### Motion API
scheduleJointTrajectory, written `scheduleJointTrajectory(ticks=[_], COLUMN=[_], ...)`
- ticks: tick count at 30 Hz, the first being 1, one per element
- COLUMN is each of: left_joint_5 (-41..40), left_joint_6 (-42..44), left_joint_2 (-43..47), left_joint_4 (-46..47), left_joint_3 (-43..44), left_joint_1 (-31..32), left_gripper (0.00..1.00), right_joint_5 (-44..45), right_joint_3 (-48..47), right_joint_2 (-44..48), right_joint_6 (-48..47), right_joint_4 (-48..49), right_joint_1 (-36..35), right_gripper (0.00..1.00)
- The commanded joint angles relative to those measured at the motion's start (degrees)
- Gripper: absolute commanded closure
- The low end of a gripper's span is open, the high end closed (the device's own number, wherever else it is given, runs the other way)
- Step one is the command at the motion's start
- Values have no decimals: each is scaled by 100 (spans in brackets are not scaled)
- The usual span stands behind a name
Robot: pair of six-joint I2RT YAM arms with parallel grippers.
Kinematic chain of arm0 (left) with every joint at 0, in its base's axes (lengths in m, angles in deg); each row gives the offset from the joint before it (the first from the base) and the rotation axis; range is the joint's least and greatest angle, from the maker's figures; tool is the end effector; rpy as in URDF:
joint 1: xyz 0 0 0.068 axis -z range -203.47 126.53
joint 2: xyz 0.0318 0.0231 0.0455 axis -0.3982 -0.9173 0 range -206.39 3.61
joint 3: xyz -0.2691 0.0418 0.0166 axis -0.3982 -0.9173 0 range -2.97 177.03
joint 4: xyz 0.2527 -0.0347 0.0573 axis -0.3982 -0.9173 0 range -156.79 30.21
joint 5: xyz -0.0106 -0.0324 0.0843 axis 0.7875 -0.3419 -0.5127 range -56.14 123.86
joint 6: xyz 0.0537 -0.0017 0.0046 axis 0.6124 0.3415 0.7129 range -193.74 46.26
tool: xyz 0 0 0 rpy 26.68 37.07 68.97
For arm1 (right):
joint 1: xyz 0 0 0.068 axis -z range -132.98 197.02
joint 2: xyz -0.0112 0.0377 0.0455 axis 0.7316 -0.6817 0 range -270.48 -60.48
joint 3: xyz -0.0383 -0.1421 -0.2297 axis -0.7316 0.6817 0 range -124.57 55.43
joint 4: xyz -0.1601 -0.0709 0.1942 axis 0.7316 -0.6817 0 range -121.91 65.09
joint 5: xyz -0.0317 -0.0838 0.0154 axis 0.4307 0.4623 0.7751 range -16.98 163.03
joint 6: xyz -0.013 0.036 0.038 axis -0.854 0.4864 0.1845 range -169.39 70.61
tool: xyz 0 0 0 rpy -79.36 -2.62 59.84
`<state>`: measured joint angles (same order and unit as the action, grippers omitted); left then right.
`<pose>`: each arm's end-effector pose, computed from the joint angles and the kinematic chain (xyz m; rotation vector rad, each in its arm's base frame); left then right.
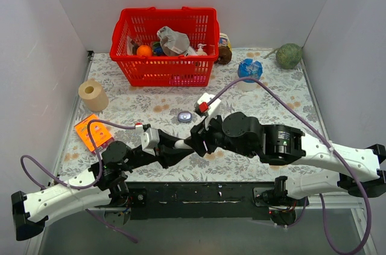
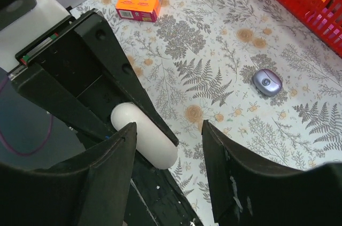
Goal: Insert the wireless bluetooth earbuds into the charging case
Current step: Close the charging case, then place the charging case at the center of the board.
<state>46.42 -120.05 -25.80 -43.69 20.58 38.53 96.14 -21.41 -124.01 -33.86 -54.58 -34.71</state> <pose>0.0620 -0.1333 0.2972 0.4325 1.5757 -1.6759 0.0470 0.2249 0.4345 -0.7898 1.7413 0.8063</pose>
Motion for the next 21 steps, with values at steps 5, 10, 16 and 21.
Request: scheduleJointTrajectory(ticks=[5, 10, 16, 21], left_joint_5=[160, -33, -1847, -2030], left_joint_6=[87, 86, -1191, -2513], left_joint_2=[14, -21, -626, -2213], left_joint_4=[218, 245, -202, -668], left_joint_3=[273, 308, 185, 325], left_joint_1=[-3, -3, -12, -205], left_gripper=[100, 100, 100, 99], right_joint_5=[-140, -317, 1509, 1766], right_joint_3=[-227, -130, 300, 1257], right_joint_2=[-10, -46, 551, 1280], right_joint_6=[29, 90, 942, 1505], right_joint_4=[14, 14, -303, -205], right_joint_1=[0, 0, 78, 237], right_gripper=[41, 42, 40, 40])
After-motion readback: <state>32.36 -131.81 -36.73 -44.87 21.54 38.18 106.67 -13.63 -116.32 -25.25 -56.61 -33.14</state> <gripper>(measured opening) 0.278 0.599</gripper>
